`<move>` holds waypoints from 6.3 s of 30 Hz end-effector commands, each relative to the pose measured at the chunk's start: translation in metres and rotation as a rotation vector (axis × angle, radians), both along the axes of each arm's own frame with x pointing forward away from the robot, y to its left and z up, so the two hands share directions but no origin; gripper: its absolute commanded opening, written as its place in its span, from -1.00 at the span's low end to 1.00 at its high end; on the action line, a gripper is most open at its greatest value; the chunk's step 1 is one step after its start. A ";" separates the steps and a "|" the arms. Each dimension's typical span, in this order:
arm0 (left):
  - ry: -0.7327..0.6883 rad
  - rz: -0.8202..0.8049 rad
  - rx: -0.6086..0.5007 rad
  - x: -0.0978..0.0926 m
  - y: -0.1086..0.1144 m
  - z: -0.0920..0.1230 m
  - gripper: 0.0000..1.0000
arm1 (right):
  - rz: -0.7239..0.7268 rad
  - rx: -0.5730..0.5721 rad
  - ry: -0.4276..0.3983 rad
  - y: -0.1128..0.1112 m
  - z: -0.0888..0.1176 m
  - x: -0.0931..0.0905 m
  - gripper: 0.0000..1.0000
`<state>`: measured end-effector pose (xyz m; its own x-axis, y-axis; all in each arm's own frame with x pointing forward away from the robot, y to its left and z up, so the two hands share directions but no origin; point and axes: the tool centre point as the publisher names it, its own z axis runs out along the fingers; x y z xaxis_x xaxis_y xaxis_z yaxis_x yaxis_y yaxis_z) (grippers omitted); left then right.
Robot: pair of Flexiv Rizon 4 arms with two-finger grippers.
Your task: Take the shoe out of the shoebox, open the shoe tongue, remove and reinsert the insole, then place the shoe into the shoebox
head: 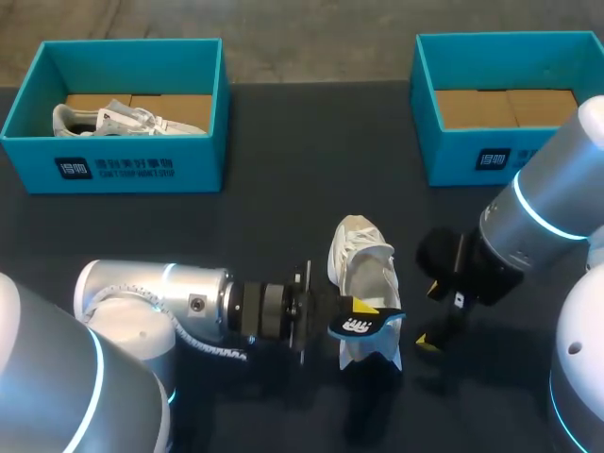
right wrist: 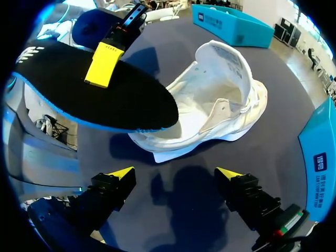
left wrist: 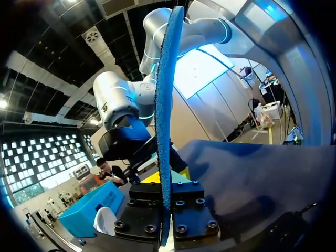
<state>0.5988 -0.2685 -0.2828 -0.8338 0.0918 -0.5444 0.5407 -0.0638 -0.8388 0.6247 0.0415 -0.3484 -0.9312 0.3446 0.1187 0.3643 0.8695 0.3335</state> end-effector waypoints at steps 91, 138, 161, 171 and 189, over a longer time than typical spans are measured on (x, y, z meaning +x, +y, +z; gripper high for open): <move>-0.016 0.089 0.072 0.044 -0.009 -0.048 -1.00 | -0.002 -0.003 -0.003 0.001 -0.001 -0.001 1.00; 0.017 0.116 0.167 0.046 -0.007 -0.052 -0.57 | -0.002 -0.003 -0.003 0.001 -0.001 -0.001 1.00; -0.034 0.154 0.228 0.042 -0.010 -0.038 -0.51 | -0.002 -0.003 -0.003 0.001 -0.001 -0.001 1.00; -0.043 0.138 0.245 0.044 -0.012 -0.042 -1.00 | -0.002 -0.003 -0.003 0.001 -0.001 -0.001 1.00; -0.079 0.133 0.269 0.058 -0.013 -0.060 -1.00 | -0.002 -0.003 -0.003 0.001 -0.001 -0.001 1.00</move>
